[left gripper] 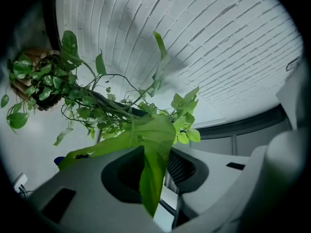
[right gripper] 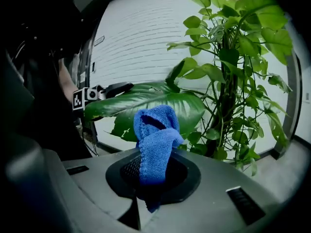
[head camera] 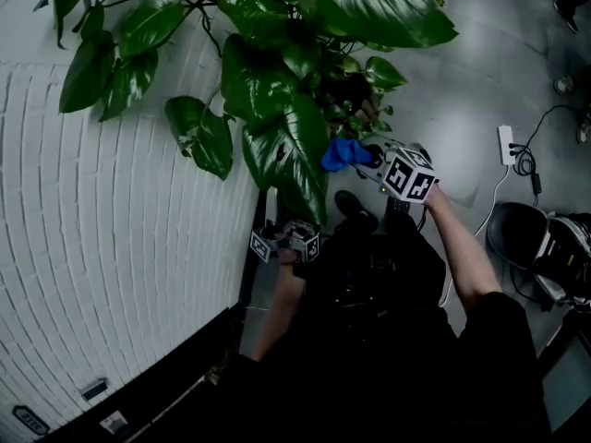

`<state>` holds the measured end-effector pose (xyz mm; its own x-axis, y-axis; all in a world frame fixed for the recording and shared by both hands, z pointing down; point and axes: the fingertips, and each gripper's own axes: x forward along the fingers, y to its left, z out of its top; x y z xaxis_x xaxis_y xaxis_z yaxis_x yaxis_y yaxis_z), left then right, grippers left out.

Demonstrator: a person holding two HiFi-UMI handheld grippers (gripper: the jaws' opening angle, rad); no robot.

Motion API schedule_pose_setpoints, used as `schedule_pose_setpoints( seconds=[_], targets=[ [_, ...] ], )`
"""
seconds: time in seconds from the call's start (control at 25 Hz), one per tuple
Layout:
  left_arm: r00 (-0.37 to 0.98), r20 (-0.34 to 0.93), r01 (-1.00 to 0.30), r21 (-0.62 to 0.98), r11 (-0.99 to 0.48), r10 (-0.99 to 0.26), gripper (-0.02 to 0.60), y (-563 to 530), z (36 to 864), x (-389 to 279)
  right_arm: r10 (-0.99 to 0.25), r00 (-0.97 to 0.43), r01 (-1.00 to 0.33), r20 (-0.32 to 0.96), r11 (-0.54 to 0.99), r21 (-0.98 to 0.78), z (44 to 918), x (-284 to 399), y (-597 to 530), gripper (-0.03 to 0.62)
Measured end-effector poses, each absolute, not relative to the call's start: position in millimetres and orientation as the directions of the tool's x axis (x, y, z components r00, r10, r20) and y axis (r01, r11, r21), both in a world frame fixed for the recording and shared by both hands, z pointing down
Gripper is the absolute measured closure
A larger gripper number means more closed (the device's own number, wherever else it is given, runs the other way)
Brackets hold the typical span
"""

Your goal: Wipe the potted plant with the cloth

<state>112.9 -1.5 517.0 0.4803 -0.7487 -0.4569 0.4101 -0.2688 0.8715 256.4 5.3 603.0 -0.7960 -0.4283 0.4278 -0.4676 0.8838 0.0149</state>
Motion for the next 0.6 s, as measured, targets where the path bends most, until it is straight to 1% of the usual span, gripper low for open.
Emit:
schedule_pose_setpoints(
  seconds=[0.08,0.16,0.28,0.4,0.52,0.6],
  targets=[
    [0.483,-0.456,0.408,0.873,-0.268,-0.748,0.449,-1.6,516.6,113.5,-0.453,-0.793,-0.503,0.408,0.864,-0.017,600.1,271.8,16.3,0.543],
    [0.485,-0.455,0.407,0.873,-0.268,-0.747,0.449,-1.4,515.8,113.7,-0.511,-0.780,-0.565,0.361,0.823,-0.055,586.2,294.6,17.8,0.543],
    [0.489,-0.456,0.403,0.874,-0.271,-0.744,0.449,-1.6,515.8,115.7,-0.624,-0.737,-0.660,0.257,0.748,-0.077,549.1,330.1,5.7,0.543],
    [0.493,-0.454,0.402,0.875,-0.268,-0.742,0.449,-1.1,515.8,120.8,-0.699,-0.701,-0.711,0.140,0.701,-0.057,506.9,344.9,-10.8,0.543],
    [0.497,-0.455,0.402,0.875,-0.269,-0.739,0.449,-1.3,514.8,124.9,-0.706,-0.705,-0.709,0.070,0.705,-0.018,482.7,332.2,-25.2,0.543],
    [0.495,-0.461,0.407,0.872,-0.273,-0.736,0.449,-1.0,514.1,127.2,-0.671,-0.738,-0.673,0.073,0.740,-0.006,486.6,312.7,-29.2,0.543]
  ],
)
